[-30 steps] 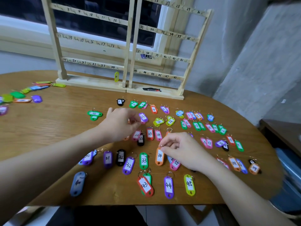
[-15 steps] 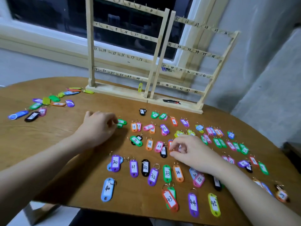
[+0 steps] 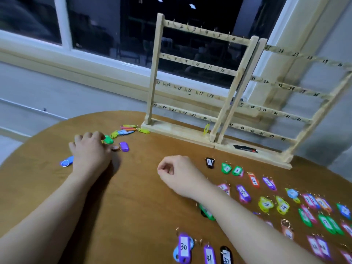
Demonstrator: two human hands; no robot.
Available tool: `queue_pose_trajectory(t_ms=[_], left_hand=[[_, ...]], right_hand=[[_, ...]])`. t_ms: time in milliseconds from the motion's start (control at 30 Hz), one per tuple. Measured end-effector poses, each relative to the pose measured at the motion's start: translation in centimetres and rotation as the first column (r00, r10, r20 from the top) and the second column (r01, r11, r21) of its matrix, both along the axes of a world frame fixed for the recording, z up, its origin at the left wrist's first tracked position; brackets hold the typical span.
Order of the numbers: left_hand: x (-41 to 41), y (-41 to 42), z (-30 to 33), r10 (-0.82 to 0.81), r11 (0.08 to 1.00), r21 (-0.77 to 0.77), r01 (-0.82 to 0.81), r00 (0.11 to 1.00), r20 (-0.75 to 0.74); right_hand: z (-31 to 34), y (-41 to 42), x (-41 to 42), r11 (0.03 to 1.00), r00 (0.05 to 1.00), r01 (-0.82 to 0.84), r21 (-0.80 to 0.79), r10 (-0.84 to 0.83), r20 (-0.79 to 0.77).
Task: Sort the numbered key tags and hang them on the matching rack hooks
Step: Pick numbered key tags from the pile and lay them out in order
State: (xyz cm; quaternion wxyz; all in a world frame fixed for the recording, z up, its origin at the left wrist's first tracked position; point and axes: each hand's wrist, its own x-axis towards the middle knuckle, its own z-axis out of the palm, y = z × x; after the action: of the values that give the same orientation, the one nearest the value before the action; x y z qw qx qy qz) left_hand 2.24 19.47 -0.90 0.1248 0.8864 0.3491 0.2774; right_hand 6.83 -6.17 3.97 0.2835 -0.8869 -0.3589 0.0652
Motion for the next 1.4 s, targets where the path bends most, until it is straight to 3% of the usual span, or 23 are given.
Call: queue_pose_trajectory(t_ms=[100, 333, 733, 1067, 1233, 1400], left_hand=[[0.7, 0.5, -0.3, 0.006, 1.0, -0.017, -0.007, 0.999, -0.046], [1.2, 0.9, -0.8, -0.015, 1.0, 0.005, 0.015, 0.998, -0.056], [1.0, 0.7, -0.9, -0.127, 0.992, 0.022, 0.127, 0.992, -0.023], [0.6, 0.5, -0.3, -0.157, 0.988, -0.012, 0.157, 0.986, -0.054], [0.6, 0.9, 0.6, -0.176, 0.983, -0.067, 0.171, 0.982, -0.075], [0.7, 0.5, 0.5, -0.186, 0.983, -0.014, 0.186, 0.982, -0.016]], right_hand=[[-1.4, 5.0, 1.5, 0.999, 1.0, -0.006, 0.033, 0.007, -0.007], [-3.4, 13.0, 4.9, 0.997, 0.994, 0.061, -0.052, -0.056, 0.096], [-2.4, 12.7, 5.6, 0.961, 0.929, 0.033, -0.273, 0.071, 0.364], [-2.8, 9.5, 4.1, 0.961, 0.961, 0.278, 0.004, -0.278, -0.016], [-3.0, 8.7, 5.6, 0.958, 0.932, 0.275, 0.086, -0.244, -0.269], [-2.9, 8.5, 5.6, 0.942, 0.899, 0.309, 0.135, -0.242, -0.365]])
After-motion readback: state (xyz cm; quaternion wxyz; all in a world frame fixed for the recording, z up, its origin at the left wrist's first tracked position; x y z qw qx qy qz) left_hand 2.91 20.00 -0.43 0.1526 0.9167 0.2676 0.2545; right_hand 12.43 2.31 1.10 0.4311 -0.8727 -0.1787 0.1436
